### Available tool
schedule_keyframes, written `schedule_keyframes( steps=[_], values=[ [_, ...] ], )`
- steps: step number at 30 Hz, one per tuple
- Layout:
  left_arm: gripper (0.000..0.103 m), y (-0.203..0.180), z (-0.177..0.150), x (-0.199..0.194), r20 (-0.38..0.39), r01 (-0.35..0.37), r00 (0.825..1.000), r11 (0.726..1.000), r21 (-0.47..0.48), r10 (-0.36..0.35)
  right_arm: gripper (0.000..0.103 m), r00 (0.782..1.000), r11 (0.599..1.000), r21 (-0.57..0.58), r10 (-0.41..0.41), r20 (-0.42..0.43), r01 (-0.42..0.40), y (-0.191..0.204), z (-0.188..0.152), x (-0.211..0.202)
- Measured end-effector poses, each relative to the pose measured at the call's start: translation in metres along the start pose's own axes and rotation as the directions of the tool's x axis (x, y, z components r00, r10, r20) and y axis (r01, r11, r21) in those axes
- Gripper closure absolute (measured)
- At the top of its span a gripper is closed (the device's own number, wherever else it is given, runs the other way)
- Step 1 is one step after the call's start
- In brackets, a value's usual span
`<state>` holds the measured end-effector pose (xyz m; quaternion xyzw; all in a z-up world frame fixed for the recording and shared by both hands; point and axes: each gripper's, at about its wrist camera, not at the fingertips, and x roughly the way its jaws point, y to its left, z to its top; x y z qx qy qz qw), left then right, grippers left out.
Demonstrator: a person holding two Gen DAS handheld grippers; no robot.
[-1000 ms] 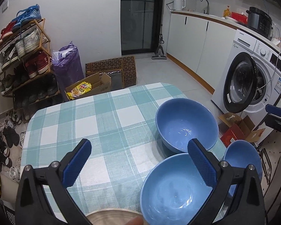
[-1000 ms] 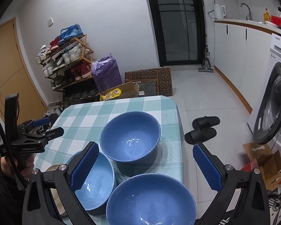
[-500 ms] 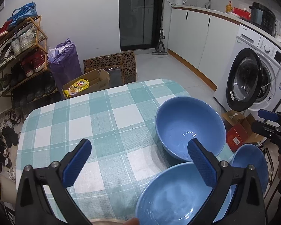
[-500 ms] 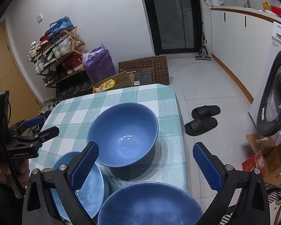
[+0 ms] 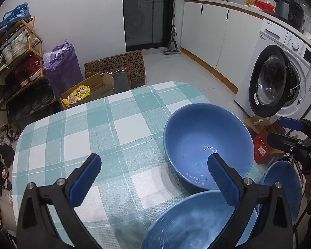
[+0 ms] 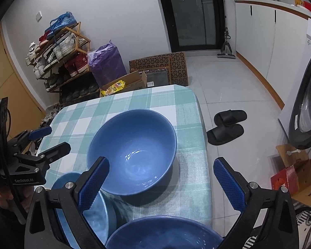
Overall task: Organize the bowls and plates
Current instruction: 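Move both open grippers toward the rim of the large blue bowl, then close the right gripper on the bowl rim while the left gripper grips the opposite rim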
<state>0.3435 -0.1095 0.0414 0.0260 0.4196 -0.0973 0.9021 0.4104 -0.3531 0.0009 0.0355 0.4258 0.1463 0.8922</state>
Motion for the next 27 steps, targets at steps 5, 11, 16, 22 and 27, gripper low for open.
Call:
schedule_keyframes(
  steps=[5,11,16,22,27],
  values=[
    [0.000,-0.003,0.001,0.013,-0.028,0.003,1.000,1.000,0.000,-0.003,0.001,1.000,1.000,0.002,0.000,-0.017,0.000,-0.003,0.002,0.010],
    [0.000,-0.006,0.002,0.029,-0.063,0.016,0.998,1.000,-0.001,-0.016,0.001,0.999,1.000,0.012,-0.004,-0.047,0.005,-0.007,0.000,0.025],
    [0.000,-0.008,0.003,0.038,-0.079,0.011,0.997,1.000,0.008,-0.010,0.001,0.998,1.000,0.010,-0.010,-0.068,0.010,-0.009,0.001,0.036],
    [0.001,-0.009,0.002,0.046,-0.094,0.008,0.996,1.000,0.013,-0.007,0.001,0.996,1.000,-0.001,-0.015,-0.088,0.015,-0.009,0.000,0.048],
    [0.003,-0.012,0.000,0.054,-0.113,0.010,0.994,1.000,0.025,-0.007,0.001,0.994,1.000,-0.002,-0.014,-0.110,0.014,-0.009,0.000,0.059]
  ],
)
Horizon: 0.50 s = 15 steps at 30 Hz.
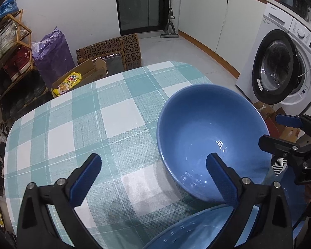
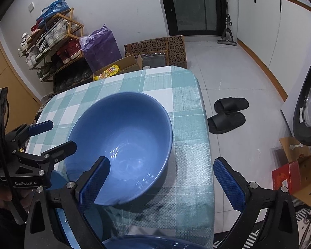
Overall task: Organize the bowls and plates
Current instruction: 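Close the right gripper on the bowl rim while the left gripper grips the opposite rim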
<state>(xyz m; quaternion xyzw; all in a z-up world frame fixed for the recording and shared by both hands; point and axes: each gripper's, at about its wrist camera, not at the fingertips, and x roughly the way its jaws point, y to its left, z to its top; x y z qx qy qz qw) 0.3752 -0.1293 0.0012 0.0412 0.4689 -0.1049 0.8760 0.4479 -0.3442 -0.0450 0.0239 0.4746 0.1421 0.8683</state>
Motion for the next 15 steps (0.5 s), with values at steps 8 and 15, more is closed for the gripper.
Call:
schedule_keyframes(
  steps=[8,15],
  values=[
    [0.011,-0.001,-0.001,0.007,-0.023,0.016,1.000,1.000,0.006,-0.016,0.020,0.999,1.000,-0.004,0.017,-0.027,-0.017,0.003,0.002,0.012],
    [0.030,-0.001,-0.003,0.012,-0.047,0.034,0.998,0.999,0.009,-0.034,0.033,0.998,0.999,-0.013,0.037,-0.050,-0.038,0.002,-0.002,0.017]
  ],
)
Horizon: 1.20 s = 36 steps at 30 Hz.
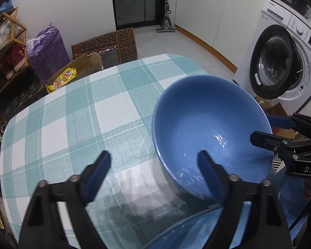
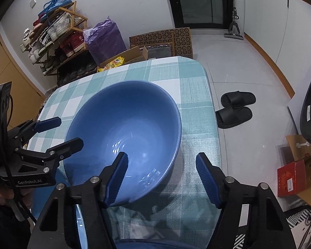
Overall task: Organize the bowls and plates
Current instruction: 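Close the right gripper on the bowl rim while the left gripper grips the opposite rim, then lift the large blue bowl with both grippers off the table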
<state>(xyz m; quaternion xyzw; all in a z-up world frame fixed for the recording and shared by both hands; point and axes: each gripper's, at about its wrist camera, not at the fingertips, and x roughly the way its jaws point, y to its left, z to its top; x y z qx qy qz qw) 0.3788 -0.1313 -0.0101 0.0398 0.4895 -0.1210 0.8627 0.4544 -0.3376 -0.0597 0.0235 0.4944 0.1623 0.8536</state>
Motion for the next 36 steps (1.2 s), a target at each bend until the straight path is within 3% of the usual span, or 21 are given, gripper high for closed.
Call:
schedule_keyframes(
  steps=[6,19,27,36],
  values=[
    [0.048,-0.002,-0.002,0.004,-0.019,0.021,1.000,1.000,0.005,-0.021,0.043,1.000,1.000,-0.017,0.004,0.003,-0.004,0.002,-0.002,-0.002],
    [0.075,-0.008,-0.002,0.001,-0.021,0.040,0.999,0.998,0.042,-0.039,0.065,1.000,1.000,-0.031,-0.002,0.005,0.002,0.004,-0.006,-0.002],
    [0.081,-0.011,-0.003,-0.003,-0.013,0.055,0.998,0.997,0.048,-0.054,0.079,1.000,0.998,-0.056,-0.021,0.015,0.022,0.004,-0.008,-0.004],
    [0.084,-0.009,-0.003,-0.005,-0.003,0.054,0.999,0.998,0.036,-0.054,0.080,0.999,0.998,-0.054,-0.027,0.022,0.028,0.005,-0.010,-0.006]
  ],
)
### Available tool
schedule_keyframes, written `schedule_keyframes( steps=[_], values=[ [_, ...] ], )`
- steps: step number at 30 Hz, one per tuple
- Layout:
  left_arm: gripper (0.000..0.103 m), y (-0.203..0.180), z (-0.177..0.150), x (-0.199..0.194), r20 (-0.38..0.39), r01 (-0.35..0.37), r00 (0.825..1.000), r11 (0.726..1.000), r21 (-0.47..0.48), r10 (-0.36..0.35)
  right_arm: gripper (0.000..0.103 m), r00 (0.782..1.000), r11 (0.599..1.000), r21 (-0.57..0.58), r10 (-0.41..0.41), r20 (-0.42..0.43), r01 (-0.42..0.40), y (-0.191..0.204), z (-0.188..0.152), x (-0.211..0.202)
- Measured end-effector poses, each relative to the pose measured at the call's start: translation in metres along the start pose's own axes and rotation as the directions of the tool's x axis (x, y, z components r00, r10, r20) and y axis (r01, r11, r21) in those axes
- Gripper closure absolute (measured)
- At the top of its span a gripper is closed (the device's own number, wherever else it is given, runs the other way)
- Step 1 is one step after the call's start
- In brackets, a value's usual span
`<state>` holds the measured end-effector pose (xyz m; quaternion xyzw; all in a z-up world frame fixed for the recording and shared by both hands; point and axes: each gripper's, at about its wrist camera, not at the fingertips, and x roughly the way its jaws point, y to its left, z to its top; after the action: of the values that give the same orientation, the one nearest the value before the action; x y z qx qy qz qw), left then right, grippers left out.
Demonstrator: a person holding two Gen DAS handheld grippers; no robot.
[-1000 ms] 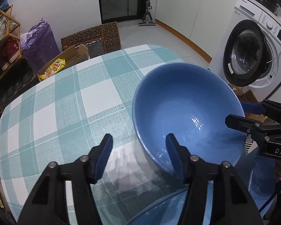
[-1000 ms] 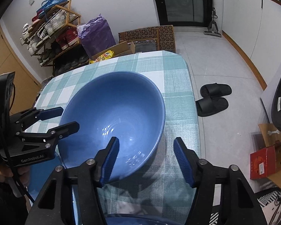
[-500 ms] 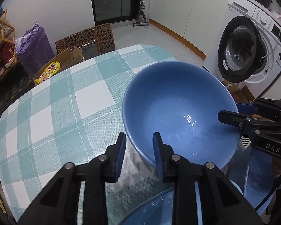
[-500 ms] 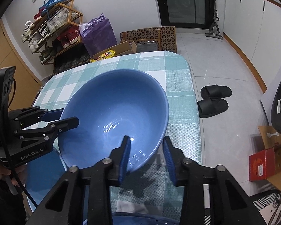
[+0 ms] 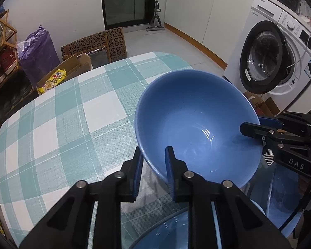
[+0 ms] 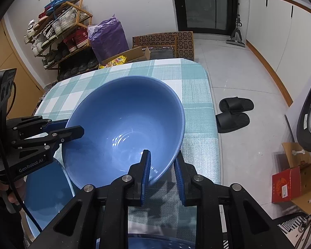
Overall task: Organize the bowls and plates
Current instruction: 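Lift the large blue bowl with both grippers off the table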
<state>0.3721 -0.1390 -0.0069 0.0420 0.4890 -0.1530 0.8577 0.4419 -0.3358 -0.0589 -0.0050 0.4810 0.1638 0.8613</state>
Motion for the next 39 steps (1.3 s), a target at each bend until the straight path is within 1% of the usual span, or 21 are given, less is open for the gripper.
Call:
schedule_keyframes(
  steps=[13,20,39],
  values=[
    [0.083,-0.001,0.002,-0.007,0.028,0.004,1.000,1.000,-0.007,-0.003,0.080,1.000,1.000,0.005,0.001,0.015,-0.001,-0.003,0.002,-0.006],
    [0.084,-0.001,0.004,-0.015,0.060,0.019,0.998,0.999,-0.026,-0.018,0.080,0.999,1.000,0.022,0.014,0.029,-0.015,-0.009,0.002,-0.008],
    [0.084,-0.004,0.005,-0.034,0.100,0.036,0.994,0.999,-0.034,-0.032,0.080,0.997,1.000,0.013,-0.010,0.079,0.009,-0.003,0.004,-0.034]
  ],
)
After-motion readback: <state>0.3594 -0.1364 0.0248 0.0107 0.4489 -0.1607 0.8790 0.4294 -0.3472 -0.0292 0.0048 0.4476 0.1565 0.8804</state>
